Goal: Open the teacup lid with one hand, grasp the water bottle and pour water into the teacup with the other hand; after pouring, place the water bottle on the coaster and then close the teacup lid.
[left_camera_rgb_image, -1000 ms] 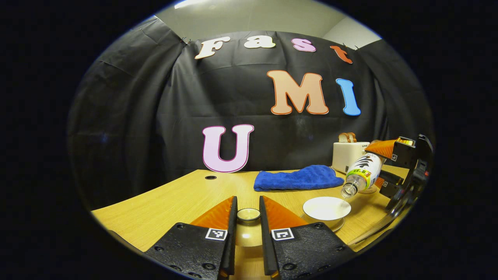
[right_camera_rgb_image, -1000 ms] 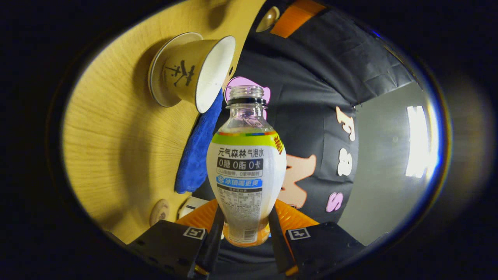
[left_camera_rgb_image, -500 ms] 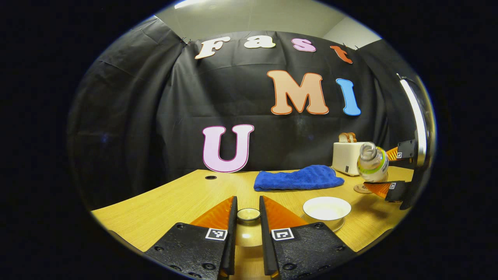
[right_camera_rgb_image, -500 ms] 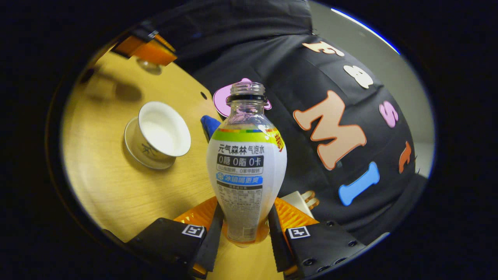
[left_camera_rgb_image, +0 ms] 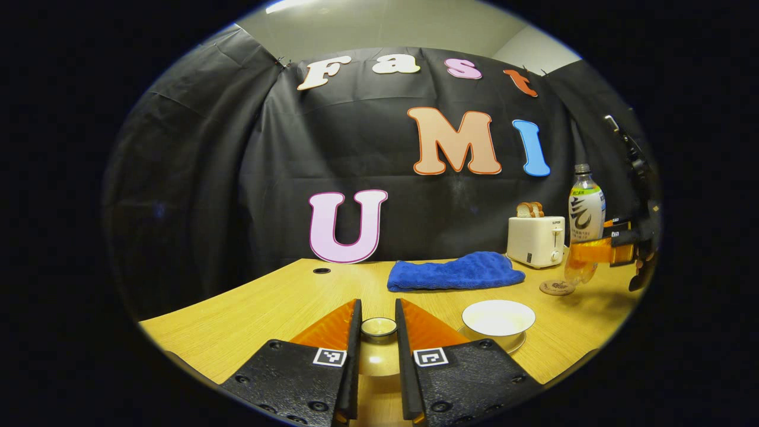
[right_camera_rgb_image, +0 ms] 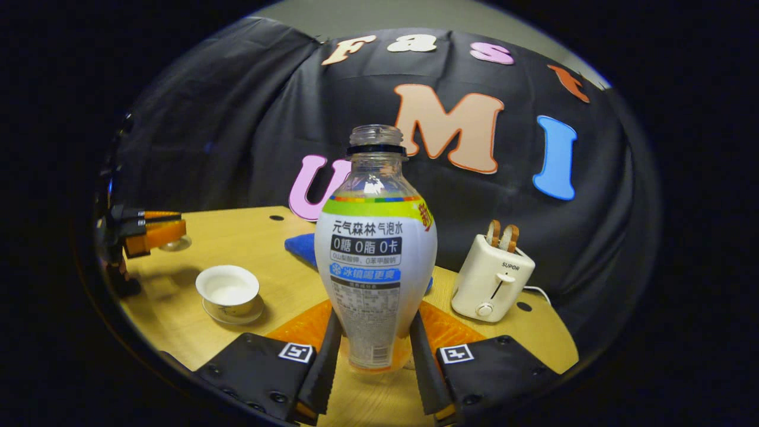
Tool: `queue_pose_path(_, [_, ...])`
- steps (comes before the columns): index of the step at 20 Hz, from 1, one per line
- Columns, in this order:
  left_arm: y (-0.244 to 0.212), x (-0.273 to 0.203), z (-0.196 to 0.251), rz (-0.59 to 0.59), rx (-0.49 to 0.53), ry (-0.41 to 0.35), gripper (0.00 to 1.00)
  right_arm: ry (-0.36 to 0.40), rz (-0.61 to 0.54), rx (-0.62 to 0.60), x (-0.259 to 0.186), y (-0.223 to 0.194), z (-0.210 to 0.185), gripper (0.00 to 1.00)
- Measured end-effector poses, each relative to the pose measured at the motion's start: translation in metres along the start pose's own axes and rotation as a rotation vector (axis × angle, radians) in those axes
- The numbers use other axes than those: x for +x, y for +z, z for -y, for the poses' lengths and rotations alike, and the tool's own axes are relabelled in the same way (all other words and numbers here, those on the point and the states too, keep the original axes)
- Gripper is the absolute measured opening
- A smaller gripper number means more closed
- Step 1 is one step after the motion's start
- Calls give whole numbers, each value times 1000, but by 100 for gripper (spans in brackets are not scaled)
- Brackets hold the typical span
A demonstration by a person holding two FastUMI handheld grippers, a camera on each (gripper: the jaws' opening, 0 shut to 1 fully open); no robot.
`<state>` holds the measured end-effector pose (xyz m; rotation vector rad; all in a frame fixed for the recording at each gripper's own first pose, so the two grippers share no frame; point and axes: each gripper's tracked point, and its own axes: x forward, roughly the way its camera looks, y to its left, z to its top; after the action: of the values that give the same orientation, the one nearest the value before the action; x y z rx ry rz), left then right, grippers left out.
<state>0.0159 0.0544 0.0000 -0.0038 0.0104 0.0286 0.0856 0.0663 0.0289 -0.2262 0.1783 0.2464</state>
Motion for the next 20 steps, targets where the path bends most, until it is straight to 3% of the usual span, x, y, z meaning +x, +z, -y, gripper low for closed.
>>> queue_pose_path(2, [0,0,0,0,0,1,27,-9,-8,79,6,-3,14,58])
queue_pose_path(4, [0,0,0,0,0,1,27,-32,-3,113,21,-11,31,63])
queue_pose_path(8, [0,0,0,-1,0,1,26,-40,-8,140,39,-25,46,60])
queue_pose_path(9, [0,0,-1,0,0,1,27,-53,-11,142,42,-29,51,65])
queue_pose_path(20, [0,-1,-1,-1,0,1,27,-107,-57,154,66,-60,71,62])
